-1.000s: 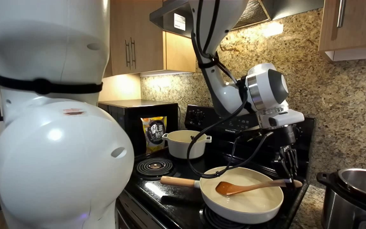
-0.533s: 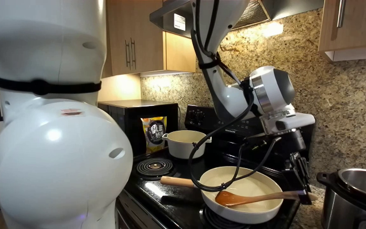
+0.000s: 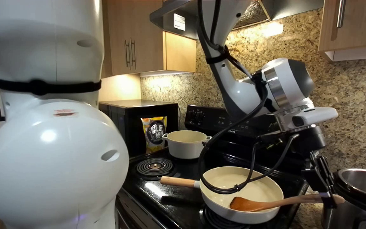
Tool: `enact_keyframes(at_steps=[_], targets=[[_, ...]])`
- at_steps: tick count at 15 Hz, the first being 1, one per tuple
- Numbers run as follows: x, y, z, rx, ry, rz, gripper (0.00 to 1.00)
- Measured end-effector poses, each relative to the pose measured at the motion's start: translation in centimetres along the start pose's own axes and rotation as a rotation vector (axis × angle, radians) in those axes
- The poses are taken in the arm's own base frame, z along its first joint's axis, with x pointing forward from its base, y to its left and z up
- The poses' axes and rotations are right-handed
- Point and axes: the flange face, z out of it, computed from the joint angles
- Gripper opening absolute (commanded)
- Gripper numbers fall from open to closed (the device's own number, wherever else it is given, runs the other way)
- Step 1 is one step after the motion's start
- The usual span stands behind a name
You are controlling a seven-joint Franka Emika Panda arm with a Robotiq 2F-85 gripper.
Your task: Pick up the cooking stick and stir in the pan
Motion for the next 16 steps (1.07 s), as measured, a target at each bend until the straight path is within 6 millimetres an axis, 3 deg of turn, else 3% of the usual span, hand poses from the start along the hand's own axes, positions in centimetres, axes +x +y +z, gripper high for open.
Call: enact_keyframes(at_steps=[8, 16], targets=[[1.2, -1.9, -1.7, 0.044, 0.014, 0.061, 0.10], [-1.2, -4.1, -3.5, 0.089, 0.021, 0.071, 0.10]])
